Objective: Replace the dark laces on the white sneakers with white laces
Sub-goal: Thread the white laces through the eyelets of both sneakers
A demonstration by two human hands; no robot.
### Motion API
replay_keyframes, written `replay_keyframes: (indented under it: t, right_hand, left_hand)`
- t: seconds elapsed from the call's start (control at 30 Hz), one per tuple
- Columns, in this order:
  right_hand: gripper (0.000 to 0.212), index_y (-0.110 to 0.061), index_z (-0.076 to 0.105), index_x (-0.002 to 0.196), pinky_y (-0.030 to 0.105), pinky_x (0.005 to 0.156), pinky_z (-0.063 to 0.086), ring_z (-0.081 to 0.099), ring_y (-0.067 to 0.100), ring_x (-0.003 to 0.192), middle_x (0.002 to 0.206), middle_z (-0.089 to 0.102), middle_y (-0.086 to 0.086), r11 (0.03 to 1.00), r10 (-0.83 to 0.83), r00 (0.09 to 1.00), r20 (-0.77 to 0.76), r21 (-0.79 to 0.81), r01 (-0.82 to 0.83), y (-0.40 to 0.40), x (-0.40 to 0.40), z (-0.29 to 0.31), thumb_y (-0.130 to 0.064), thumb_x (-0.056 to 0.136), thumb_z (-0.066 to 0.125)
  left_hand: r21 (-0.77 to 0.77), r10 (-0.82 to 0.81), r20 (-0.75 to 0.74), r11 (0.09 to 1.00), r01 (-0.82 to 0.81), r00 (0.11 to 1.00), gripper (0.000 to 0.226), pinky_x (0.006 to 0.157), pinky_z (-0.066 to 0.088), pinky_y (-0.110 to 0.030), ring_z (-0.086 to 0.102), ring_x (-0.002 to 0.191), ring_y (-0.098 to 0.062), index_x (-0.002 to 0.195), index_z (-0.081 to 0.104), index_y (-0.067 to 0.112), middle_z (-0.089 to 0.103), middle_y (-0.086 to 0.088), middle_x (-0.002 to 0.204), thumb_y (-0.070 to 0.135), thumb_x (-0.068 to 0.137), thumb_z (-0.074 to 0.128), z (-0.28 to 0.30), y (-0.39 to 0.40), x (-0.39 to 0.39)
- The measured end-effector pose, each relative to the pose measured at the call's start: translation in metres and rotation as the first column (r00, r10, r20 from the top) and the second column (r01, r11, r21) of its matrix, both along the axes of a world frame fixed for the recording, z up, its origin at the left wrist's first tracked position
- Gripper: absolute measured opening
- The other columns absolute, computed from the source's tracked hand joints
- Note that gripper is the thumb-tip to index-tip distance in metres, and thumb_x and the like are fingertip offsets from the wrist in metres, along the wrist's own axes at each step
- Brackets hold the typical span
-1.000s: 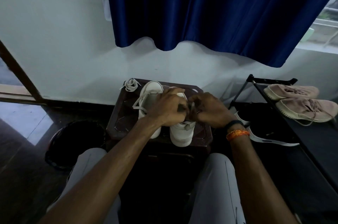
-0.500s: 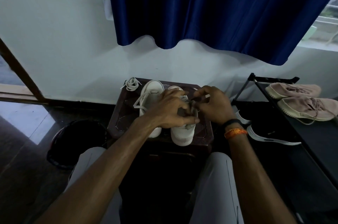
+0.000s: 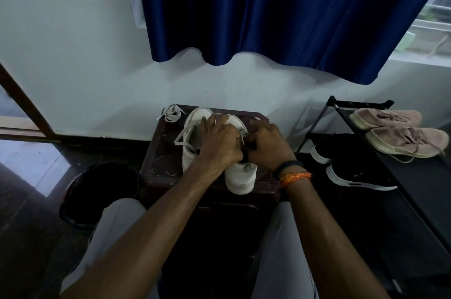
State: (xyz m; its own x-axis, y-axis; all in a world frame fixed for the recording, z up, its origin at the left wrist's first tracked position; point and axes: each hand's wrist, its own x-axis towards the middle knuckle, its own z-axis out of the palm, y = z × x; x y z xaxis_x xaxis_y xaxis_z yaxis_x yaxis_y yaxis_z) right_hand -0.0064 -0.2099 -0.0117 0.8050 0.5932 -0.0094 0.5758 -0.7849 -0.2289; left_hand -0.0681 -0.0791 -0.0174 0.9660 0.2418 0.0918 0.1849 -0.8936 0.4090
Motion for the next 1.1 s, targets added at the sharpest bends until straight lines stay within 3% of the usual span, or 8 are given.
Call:
replay_keyframes:
  t: [0.13,0.23,0.3,0.47,0.63,0.8,0.97,1.1]
  right_hand:
    - [0.032,-0.023,0.078,0.084,0.046,0.093,0.051,0.059,0.035,0.107,0.117,0.064,0.007,0.995,0.074,0.997,-0.033,0.071,-0.072,0.0,0.003,-0.009,-0.041,0.068,0.056]
    - [0.02,-0.019,0.077,0.087,0.039,0.085,0.054,0.062,0.029,0.104,0.117,0.066,0.003,0.997,0.045,0.997,-0.057,0.068,-0.041,-0.007,-0.001,0.0,-0.027,0.073,0.065]
    - [0.026,-0.019,0.072,0.082,0.036,0.078,0.056,0.064,0.026,0.094,0.106,0.069,0.001,0.999,0.013,0.997,-0.08,0.053,-0.009,-0.01,-0.001,0.008,-0.033,0.066,0.057]
    - [0.037,-0.018,0.068,0.086,0.038,0.071,0.057,0.065,0.021,0.078,0.087,0.07,0.003,1.0,-0.009,0.957,-0.291,-0.026,0.001,-0.008,-0.001,0.01,-0.043,0.067,0.049]
    - [0.04,-0.01,0.067,0.09,0.045,0.082,0.056,0.065,0.022,0.086,0.096,0.068,0.006,0.998,-0.015,0.912,-0.41,0.047,0.037,-0.01,-0.006,0.007,-0.038,0.073,0.043]
    - [0.05,-0.01,0.07,0.107,0.045,0.095,0.054,0.065,0.023,0.102,0.122,0.063,0.008,0.998,0.01,0.89,-0.456,0.066,0.022,-0.009,-0.009,0.007,-0.039,0.076,0.044]
    - [0.036,-0.006,0.064,0.123,0.04,0.1,0.048,0.059,0.034,0.117,0.126,0.062,0.017,0.997,-0.063,0.9,-0.431,-0.064,0.039,-0.005,-0.006,0.001,-0.025,0.101,0.044]
    - [0.033,-0.003,0.062,0.129,0.032,0.1,0.04,0.052,0.031,0.127,0.136,0.059,0.017,1.0,0.014,0.904,-0.428,-0.017,-0.023,-0.004,-0.013,0.0,-0.019,0.103,0.046]
  left_hand:
    - [0.011,0.037,0.024,0.999,-0.037,0.999,0.023,0.119,0.019,-0.05,0.037,0.133,-0.035,0.09,0.069,0.015,0.046,-0.014,0.139,0.009,0.068,0.071,-0.003,-0.002,-0.002]
    - [0.074,0.056,0.087,0.995,-0.063,0.995,0.024,0.115,0.025,-0.047,0.044,0.122,-0.035,0.1,0.066,0.014,0.048,-0.015,0.129,0.015,0.077,0.068,-0.008,-0.004,0.001]
    - [0.158,0.063,0.14,0.984,-0.085,0.988,0.025,0.111,0.027,-0.044,0.045,0.117,-0.035,0.107,0.065,0.013,0.049,-0.014,0.125,0.024,0.085,0.065,-0.012,-0.005,0.005]
    - [0.242,-0.111,0.206,0.968,0.059,0.972,0.021,0.111,0.025,-0.047,0.038,0.128,-0.035,0.087,0.077,0.028,0.052,-0.007,0.136,0.045,0.082,0.065,-0.019,-0.004,0.012]
    - [0.442,-0.147,0.069,0.891,0.102,0.987,0.018,0.121,0.0,-0.062,0.01,0.152,-0.042,0.099,0.075,0.021,0.024,-0.013,0.164,0.033,0.091,0.064,-0.009,-0.009,0.018]
    - [0.507,-0.198,0.038,0.848,0.152,0.979,0.019,0.121,-0.001,-0.061,0.009,0.152,-0.043,0.101,0.074,0.018,0.022,-0.015,0.165,0.031,0.09,0.066,-0.007,-0.008,0.022]
    - [0.367,-0.292,0.225,0.909,0.196,0.93,0.014,0.116,0.028,-0.051,0.045,0.131,-0.042,0.07,0.076,0.009,0.059,-0.018,0.132,0.02,0.061,0.079,-0.009,0.006,0.023]
    - [0.208,-0.292,0.323,0.95,0.234,0.9,0.009,0.083,0.051,-0.041,0.055,0.108,-0.031,0.071,0.071,0.007,0.063,-0.011,0.112,0.007,0.063,0.075,-0.008,0.008,0.018]
